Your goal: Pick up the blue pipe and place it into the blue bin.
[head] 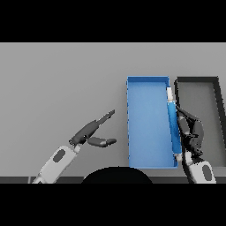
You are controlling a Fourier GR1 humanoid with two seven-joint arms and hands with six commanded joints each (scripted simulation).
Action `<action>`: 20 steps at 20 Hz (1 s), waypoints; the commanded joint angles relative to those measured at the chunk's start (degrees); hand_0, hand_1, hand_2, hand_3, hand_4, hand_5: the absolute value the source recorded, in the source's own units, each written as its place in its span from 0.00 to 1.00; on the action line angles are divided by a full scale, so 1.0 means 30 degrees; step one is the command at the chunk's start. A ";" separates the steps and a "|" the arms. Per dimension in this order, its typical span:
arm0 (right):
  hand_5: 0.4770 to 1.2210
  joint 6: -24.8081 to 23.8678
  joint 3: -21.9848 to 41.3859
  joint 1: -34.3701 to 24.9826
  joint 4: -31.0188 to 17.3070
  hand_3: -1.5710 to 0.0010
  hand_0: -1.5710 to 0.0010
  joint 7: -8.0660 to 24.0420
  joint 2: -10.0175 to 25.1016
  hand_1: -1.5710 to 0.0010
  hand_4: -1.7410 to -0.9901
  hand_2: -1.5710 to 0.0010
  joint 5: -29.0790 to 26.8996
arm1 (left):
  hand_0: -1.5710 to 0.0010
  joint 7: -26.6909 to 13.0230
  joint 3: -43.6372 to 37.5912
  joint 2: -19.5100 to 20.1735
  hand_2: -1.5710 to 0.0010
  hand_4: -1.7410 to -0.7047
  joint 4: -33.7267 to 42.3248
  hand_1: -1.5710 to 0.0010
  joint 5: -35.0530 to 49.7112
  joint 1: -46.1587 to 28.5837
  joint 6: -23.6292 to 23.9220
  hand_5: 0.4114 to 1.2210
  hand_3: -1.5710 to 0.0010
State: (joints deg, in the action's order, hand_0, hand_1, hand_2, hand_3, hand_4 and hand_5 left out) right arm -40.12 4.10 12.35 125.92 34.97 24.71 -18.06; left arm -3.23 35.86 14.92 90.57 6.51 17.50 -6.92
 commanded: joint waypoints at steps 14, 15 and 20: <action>1.00 -0.4889 0.5381 0.2674 -0.2287 0.74 0.52 -0.0005 0.2273 0.56 0.44 0.56 -0.1182 | 1.00 -0.0280 0.0139 0.0094 1.00 0.83 0.0056 1.00 -0.0193 0.0048 0.0154 0.02 1.00; 1.00 -0.4964 0.5801 0.2680 -0.2371 0.79 0.62 -0.0031 0.2924 0.65 0.54 0.65 -0.1785 | 1.00 -0.0367 0.0190 0.0041 1.00 0.83 0.0074 1.00 -0.0218 0.0029 0.0188 0.02 1.00; 0.67 -0.4957 0.9921 -0.0048 -0.2595 0.93 0.87 -0.0254 0.7670 0.89 0.84 0.89 -0.2722 | 1.00 -0.0792 0.0369 -0.0296 1.00 0.83 0.0267 1.00 -0.0244 -0.0041 0.0426 0.02 1.00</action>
State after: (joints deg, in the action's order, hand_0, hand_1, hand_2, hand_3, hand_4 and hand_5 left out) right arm -54.97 33.81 12.14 118.20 33.46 47.75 -26.04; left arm -5.63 36.99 14.01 91.37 5.78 17.36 -5.67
